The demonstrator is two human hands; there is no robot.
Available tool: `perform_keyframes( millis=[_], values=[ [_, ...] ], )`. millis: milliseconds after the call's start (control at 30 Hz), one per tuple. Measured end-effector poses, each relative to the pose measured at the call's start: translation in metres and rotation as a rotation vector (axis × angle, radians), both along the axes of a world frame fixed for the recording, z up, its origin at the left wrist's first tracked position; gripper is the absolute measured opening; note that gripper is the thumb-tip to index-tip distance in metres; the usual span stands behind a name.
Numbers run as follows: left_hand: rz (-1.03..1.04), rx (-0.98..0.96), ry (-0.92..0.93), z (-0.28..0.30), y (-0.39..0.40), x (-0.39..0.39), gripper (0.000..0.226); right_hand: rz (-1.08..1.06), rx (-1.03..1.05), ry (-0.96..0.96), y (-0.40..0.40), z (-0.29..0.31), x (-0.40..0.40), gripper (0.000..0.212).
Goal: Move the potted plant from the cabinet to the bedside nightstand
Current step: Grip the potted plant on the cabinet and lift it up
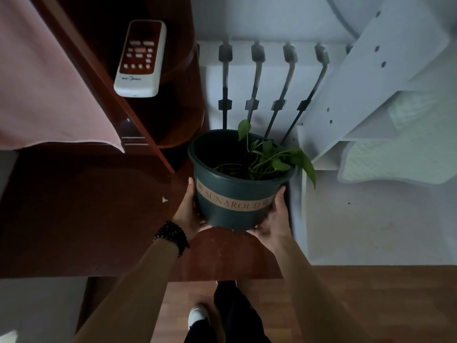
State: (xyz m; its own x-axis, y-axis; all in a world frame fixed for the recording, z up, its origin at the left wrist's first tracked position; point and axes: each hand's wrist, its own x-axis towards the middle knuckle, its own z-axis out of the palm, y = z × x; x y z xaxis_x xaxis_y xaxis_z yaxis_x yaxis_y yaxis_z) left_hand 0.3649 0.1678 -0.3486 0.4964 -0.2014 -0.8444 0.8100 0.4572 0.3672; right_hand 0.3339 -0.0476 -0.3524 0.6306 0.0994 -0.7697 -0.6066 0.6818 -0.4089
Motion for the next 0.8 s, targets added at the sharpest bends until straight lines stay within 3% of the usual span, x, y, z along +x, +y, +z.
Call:
perform_keyframes(
  millis=[100, 200, 533, 800],
  values=[
    [0.036, -0.087, -0.02, 0.001, -0.009, 0.006, 0.098, -0.018, 0.012, -0.001, -0.002, -0.006, 0.006, 0.095],
    [0.096, -0.159, -0.111, -0.001, -0.011, 0.007, 0.085, -0.077, 0.055, -0.06, 0.001, -0.013, 0.007, 0.078],
    [0.093, -0.16, -0.222, -0.01, -0.011, -0.016, 0.086, -0.076, -0.01, -0.118, 0.002, -0.016, -0.006, 0.075],
    [0.173, -0.13, -0.287, 0.018, 0.007, -0.073, 0.081, 0.045, -0.03, -0.181, 0.021, 0.016, -0.043, 0.081]
  ],
)
